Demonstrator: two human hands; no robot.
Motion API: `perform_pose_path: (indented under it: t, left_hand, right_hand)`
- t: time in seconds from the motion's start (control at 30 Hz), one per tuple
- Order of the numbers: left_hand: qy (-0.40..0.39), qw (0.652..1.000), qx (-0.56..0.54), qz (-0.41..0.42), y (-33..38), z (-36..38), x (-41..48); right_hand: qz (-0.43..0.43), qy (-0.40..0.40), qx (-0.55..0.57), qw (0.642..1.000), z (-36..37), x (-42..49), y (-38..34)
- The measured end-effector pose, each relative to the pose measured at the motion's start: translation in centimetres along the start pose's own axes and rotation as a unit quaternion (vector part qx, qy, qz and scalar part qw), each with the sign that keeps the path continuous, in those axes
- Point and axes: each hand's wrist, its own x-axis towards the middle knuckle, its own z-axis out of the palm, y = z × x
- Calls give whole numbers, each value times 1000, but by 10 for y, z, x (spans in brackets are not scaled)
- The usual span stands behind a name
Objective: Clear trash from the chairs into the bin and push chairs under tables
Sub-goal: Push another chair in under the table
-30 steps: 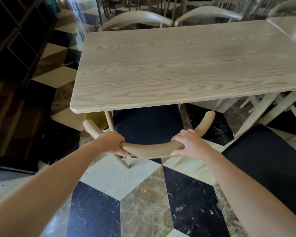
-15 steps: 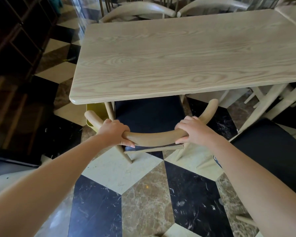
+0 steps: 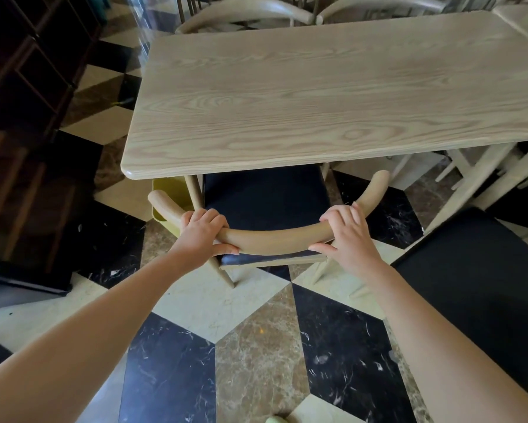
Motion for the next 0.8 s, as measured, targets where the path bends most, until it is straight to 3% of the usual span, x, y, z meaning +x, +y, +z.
perform_pose_path:
  t: [0.13, 0.4, 0.57, 0.67, 0.8]
  left_hand:
    - [23, 1000, 16, 8, 1, 2, -4]
    - [103, 993, 49, 38, 0, 15, -15]
    - [127, 989, 59, -39, 21, 44, -48]
    - [80, 993, 55, -60, 36, 60, -84]
    - [-99, 990, 84, -48, 50, 81, -125]
  right_hand:
    - [30, 15, 31, 999, 3, -4, -4]
    - [193, 58, 30, 979, 24, -34, -43]
    - [265, -40, 58, 962, 42, -81, -82]
    - [263, -120, 47, 956, 46, -122, -95]
    - [263, -250, 36, 931, 37, -176, -103]
